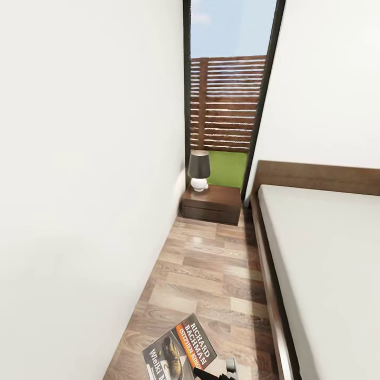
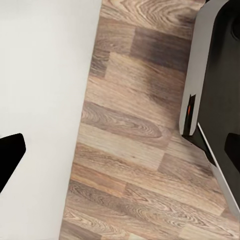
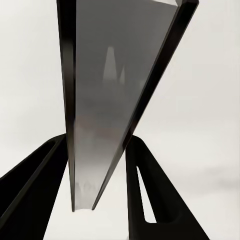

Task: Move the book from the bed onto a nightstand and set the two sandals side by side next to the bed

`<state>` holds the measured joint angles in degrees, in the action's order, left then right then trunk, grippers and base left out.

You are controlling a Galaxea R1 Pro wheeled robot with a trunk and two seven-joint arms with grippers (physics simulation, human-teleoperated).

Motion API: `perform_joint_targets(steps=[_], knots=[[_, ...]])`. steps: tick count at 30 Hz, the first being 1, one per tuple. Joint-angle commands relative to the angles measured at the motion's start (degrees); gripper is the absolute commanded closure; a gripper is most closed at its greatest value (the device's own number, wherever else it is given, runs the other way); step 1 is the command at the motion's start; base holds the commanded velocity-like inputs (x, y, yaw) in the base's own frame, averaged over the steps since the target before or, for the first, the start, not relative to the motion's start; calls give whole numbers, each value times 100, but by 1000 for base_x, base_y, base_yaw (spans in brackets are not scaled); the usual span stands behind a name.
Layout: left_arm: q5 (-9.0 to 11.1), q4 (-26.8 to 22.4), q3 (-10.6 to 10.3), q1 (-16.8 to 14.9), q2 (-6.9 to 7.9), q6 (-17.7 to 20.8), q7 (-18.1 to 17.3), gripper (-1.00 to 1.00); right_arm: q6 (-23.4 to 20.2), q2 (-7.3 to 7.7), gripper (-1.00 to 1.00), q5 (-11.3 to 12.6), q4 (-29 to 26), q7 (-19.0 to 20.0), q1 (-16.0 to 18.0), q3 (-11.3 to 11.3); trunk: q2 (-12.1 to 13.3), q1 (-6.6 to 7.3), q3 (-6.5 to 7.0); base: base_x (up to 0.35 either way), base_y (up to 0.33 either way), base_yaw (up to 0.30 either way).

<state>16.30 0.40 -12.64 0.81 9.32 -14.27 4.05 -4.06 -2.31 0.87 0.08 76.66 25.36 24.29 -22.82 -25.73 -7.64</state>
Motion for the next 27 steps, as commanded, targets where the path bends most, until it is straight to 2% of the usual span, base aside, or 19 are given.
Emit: perform_joint_targets(steps=[1, 14, 21, 27], knots=[[40, 4, -50, -2, -1, -23, 13, -100, -42, 0, 100, 9, 1, 16, 4, 8, -10, -5, -10, 184, 112, 0], [46, 4, -47, -2, -1, -31, 31, -100, -42, 23, 100, 20, 1, 16, 4, 18, -10, -5, -10, 76, 43, 0], [48, 4, -46, -2, -1, -32, 34, -100, -42, 24, 100, 25, -2, -3, 4, 19, -10, -5, -10, 167, 108, 0], [48, 4, -48, -2, -1, -36, 34, -100, -42, 13, 100, 26, -6, -140, 4, 16, -10, -5, -10, 71, 44, 0]])
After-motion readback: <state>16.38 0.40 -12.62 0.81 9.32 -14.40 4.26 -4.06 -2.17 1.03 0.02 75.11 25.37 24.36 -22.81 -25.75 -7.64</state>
